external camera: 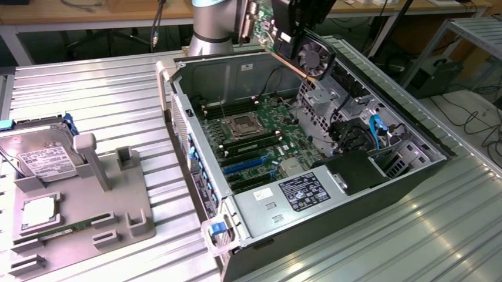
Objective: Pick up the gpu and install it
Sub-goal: 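Insert the gpu into the slot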
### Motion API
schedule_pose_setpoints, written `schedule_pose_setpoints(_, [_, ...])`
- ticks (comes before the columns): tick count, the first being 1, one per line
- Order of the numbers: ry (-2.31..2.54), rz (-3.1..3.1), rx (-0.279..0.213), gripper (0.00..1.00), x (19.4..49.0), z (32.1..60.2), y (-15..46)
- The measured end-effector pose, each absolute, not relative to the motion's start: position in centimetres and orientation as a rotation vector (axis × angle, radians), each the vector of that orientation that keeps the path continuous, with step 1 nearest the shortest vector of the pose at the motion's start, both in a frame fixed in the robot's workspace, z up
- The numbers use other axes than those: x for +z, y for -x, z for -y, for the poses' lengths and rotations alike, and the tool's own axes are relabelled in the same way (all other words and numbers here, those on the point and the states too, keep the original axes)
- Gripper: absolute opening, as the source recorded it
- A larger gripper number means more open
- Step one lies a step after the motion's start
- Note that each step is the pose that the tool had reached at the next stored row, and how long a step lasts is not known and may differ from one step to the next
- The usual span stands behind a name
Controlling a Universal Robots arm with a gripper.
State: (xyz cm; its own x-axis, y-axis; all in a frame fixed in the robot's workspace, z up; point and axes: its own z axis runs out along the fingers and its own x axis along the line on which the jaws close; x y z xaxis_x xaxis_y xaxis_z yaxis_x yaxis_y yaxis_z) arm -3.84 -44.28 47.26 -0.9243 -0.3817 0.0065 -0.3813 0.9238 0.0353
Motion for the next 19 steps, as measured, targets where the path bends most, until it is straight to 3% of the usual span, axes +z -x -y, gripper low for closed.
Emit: schedule_pose_setpoints(19, [-0.796,3.023,-0.051,0.28,47.26,44.28,3.84])
